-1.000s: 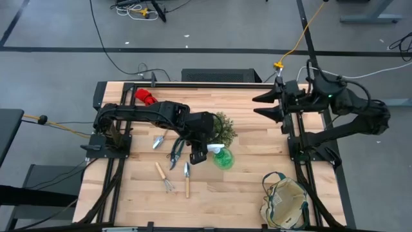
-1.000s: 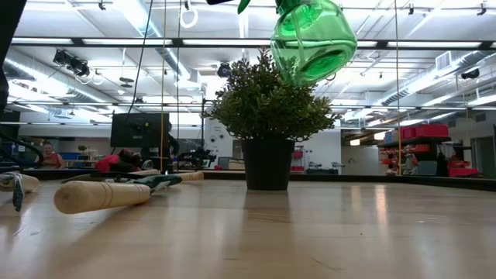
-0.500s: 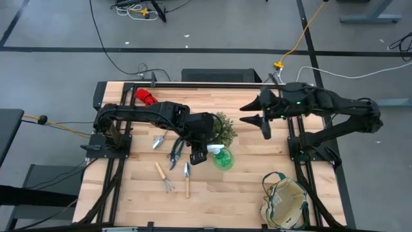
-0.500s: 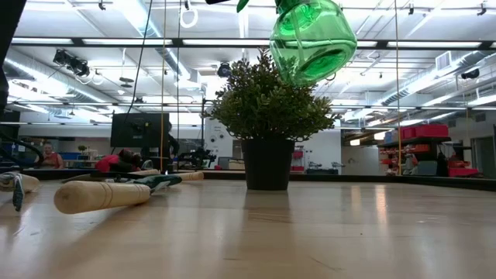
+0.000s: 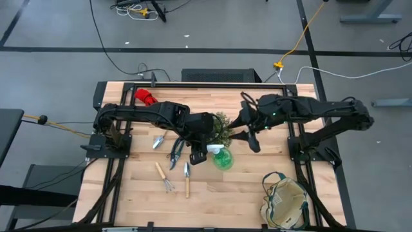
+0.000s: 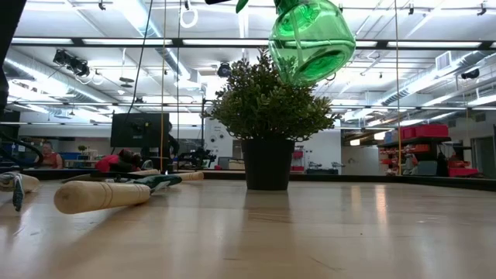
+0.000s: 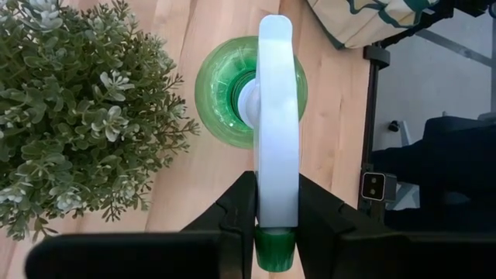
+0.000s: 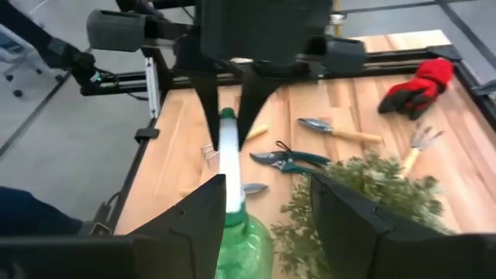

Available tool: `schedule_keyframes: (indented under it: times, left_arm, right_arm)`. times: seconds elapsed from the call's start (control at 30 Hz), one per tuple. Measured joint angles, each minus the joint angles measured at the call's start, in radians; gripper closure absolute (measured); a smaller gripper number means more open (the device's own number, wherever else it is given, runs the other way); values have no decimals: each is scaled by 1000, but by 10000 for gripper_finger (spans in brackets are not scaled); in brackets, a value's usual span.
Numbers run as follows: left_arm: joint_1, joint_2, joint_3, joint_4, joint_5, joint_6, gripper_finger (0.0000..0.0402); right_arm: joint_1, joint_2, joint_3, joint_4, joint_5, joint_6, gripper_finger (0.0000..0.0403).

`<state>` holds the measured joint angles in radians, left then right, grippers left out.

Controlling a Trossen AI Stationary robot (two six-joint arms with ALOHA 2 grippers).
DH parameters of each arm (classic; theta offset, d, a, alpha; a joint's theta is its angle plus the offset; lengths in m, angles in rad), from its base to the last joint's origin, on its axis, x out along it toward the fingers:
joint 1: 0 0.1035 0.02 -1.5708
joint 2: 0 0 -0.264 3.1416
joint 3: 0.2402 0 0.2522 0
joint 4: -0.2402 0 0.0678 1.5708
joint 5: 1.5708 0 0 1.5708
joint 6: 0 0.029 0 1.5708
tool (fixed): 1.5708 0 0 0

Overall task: Pick & Place Garden tools in Gardening bag
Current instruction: Put the green spray bottle into the white gardening bag

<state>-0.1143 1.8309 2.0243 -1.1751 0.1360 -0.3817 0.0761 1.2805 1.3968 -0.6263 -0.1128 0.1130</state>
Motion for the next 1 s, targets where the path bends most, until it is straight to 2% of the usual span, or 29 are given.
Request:
schedule_keyframes:
  times: [0.37,0.5,1.0]
  left_arm:
    - [0,0,0,-3,-1,6,331]
    - [0,0,0,-4,-1,7,330]
    - [0,0,0,-5,0,7,333]
  right_arm:
    - [46,81,0,77,-16,-26,213]
    - [53,118,0,106,-66,-23,213]
    - [61,189,0,158,-56,-36,213]
